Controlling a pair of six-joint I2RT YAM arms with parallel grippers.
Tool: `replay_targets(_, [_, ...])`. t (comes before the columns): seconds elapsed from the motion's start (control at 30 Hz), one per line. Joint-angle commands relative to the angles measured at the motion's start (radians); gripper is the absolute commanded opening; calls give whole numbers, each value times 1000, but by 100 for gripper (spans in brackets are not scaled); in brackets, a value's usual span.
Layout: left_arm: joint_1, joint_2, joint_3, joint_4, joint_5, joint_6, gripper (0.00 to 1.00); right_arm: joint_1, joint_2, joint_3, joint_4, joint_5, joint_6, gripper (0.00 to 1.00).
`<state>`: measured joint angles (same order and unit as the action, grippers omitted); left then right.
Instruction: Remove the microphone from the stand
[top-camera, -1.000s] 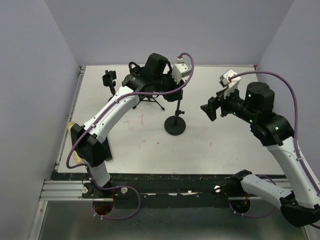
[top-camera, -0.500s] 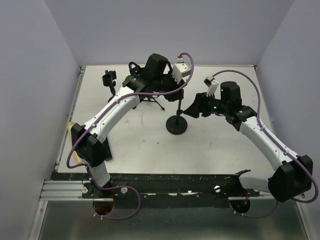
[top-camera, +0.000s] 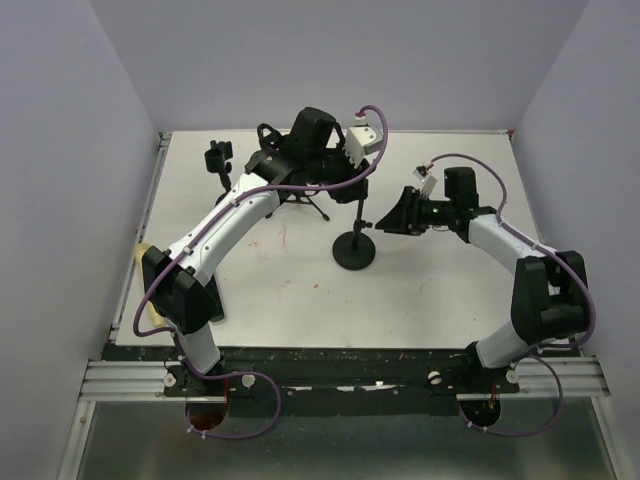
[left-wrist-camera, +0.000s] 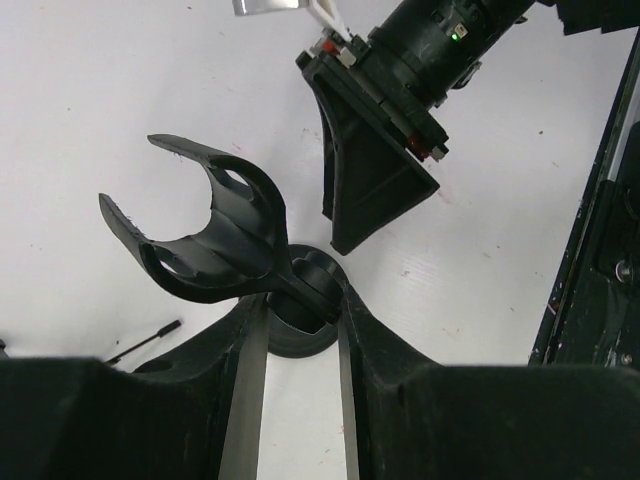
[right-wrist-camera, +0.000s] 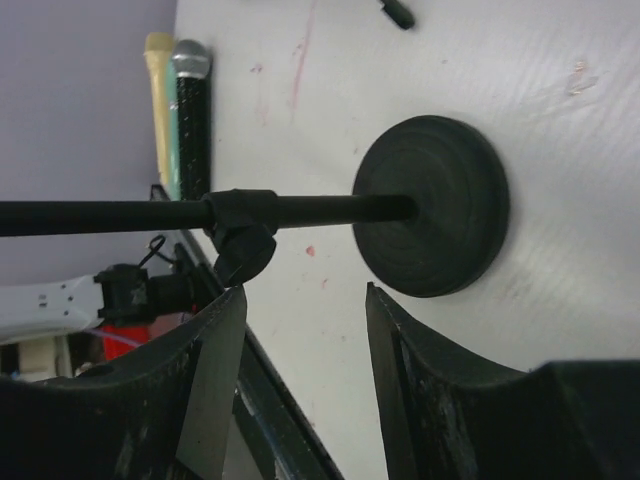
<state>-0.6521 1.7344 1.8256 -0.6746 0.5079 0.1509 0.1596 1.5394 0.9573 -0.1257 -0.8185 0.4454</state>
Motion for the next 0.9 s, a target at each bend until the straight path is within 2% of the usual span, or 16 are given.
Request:
replay_targets(0.0, [-9, -44, 11, 81, 31, 12, 0, 6, 65, 7, 78, -282, 15, 58])
replay_targets(0.17, [-26, -42, 11, 75, 27, 32, 0, 6, 120, 3, 187, -370, 84, 57])
replay_targets(0.3, [-38, -45, 11, 75, 23, 36, 0, 4, 134, -2, 218, -355, 105, 54])
replay_targets(0.43, [-52, -49, 11, 72, 14, 50, 0, 6, 143, -9, 261, -370, 124, 42])
replay_targets(0.6, [-55, -45, 8, 69, 8, 53, 0, 5, 140, -9, 253, -383, 96, 23])
replay_targets(0.63, [-57, -45, 8, 67, 6, 55, 0, 4, 136, -9, 239, -381, 75, 21])
replay_targets(0.77, [-57, -39, 9, 69, -12, 58, 0, 6, 99, 0, 175, -341, -68, 1])
replay_targets(0.8, [-55, -39, 9, 69, -14, 56, 0, 8, 93, 11, 140, -320, -121, 1])
replay_targets(0.83, [-55, -36, 9, 70, -14, 49, 0, 23, 59, 27, 73, -230, -267, 1])
replay_targets(0.87, [-54, -35, 9, 72, -20, 42, 0, 32, 42, 28, 77, -191, -319, 1])
